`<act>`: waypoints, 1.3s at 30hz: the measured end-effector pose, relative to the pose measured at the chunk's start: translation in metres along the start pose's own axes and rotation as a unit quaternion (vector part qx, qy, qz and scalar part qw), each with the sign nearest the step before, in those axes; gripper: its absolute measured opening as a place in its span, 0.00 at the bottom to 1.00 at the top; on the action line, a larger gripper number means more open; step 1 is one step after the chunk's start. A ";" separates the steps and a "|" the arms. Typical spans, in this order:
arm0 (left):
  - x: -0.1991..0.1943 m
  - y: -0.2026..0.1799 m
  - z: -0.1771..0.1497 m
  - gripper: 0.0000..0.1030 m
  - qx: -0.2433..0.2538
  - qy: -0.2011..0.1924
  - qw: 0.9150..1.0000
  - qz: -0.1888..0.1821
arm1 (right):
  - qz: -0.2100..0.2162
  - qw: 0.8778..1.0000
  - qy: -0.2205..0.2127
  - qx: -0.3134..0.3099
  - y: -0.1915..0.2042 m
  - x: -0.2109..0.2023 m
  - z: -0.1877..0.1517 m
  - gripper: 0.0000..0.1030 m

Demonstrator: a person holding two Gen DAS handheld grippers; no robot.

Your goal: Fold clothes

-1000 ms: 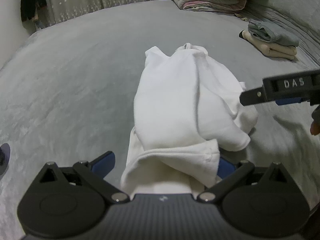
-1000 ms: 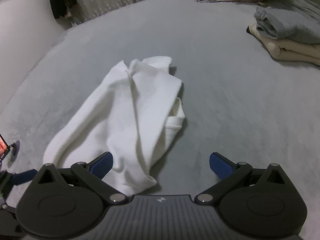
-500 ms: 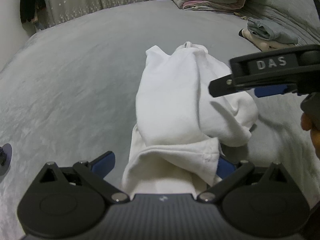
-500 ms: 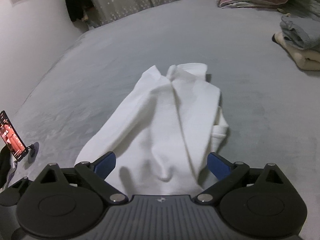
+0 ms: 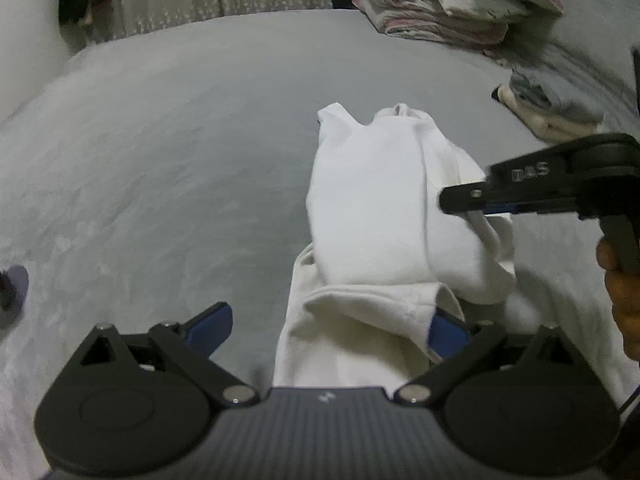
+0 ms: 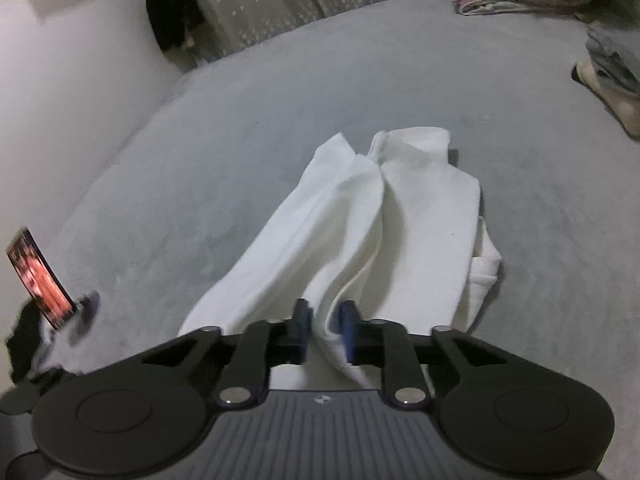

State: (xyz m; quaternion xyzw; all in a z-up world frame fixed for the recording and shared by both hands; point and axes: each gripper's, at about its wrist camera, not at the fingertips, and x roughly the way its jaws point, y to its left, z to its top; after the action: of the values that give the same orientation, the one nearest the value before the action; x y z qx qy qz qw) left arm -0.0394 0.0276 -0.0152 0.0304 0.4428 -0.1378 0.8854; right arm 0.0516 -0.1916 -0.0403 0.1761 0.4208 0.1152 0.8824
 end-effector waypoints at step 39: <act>-0.040 0.060 0.027 0.04 -0.165 -0.157 0.974 0.000 | -0.027 0.999 0.016 0.028 -0.021 0.000 -0.006 0.49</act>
State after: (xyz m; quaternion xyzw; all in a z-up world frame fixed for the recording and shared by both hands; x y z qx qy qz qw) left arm -0.0250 0.0891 0.0284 -0.1382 0.3151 -0.0664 0.9366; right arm 0.0482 -0.2098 -0.0527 0.1871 0.4422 0.0822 0.8733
